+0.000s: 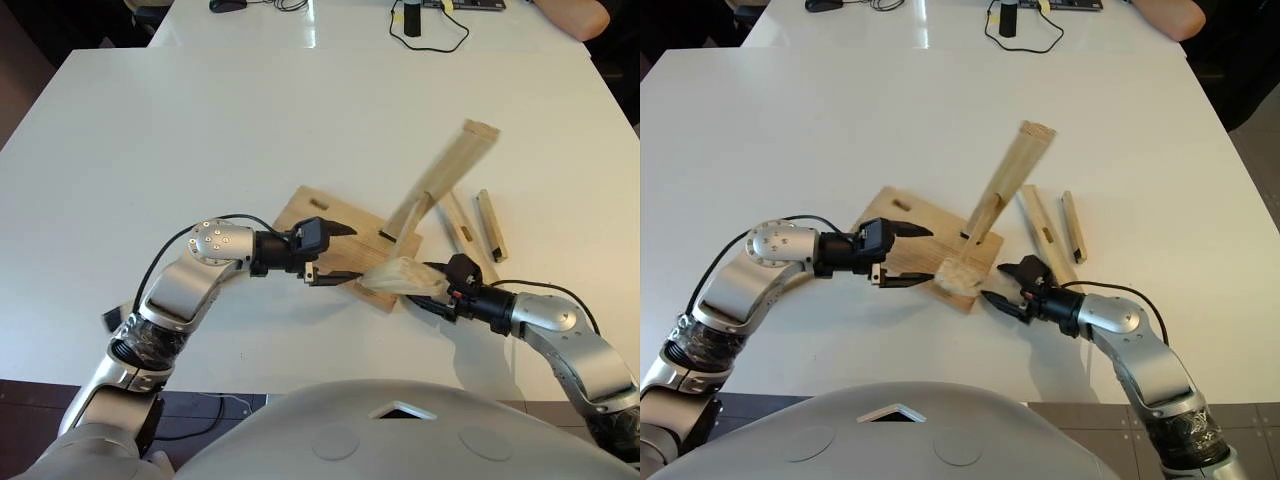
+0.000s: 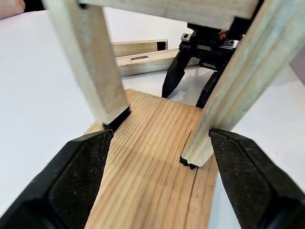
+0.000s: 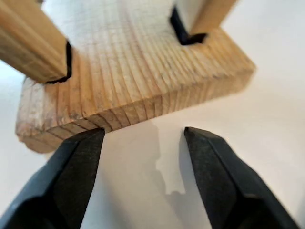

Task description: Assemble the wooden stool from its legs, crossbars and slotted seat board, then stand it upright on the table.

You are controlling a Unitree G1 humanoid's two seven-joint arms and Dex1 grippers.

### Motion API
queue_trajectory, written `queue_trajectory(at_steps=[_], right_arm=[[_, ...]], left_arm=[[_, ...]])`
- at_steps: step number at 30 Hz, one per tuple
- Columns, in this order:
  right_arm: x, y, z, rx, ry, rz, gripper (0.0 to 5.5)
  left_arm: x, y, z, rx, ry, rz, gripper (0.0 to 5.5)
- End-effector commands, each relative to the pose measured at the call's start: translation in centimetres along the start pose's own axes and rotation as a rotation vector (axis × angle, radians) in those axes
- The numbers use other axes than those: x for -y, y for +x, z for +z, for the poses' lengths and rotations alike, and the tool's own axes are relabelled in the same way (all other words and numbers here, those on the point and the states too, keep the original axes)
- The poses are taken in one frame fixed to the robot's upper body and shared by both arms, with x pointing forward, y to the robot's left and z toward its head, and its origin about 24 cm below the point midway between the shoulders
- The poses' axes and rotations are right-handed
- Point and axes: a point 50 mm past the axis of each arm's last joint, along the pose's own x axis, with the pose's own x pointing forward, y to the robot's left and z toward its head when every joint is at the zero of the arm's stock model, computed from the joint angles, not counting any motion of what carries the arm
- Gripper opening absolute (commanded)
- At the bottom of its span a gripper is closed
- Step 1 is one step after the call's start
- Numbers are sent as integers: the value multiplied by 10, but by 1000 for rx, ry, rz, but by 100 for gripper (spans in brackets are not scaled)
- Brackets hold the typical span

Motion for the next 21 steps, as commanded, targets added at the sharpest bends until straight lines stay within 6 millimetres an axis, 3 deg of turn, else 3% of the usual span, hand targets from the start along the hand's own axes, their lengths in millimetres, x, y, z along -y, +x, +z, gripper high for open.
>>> queue_trajectory(at_steps=[1, 5, 9, 13, 17, 21], right_arm=[[17, 2, -2, -19, 16, -109, 309], [28, 3, -4, -14, 42, -225, 309], [21, -3, -12, -62, 18, -219, 309], [12, -16, -22, -161, -108, -157, 309], [-12, -25, -12, -114, -130, 4, 309], [-29, -30, -14, -121, -143, 137, 309]], left_arm=[[-3, 16, 8, 32, -2, 24, 374], [-4, 8, 0, 14, -30, 74, 374], [-3, -7, -1, 8, -44, 90, 374], [-7, -32, 11, 28, -38, 80, 374], [-26, -62, 20, 8, 2, 105, 374], [-65, -63, 20, 37, -21, 263, 374]])
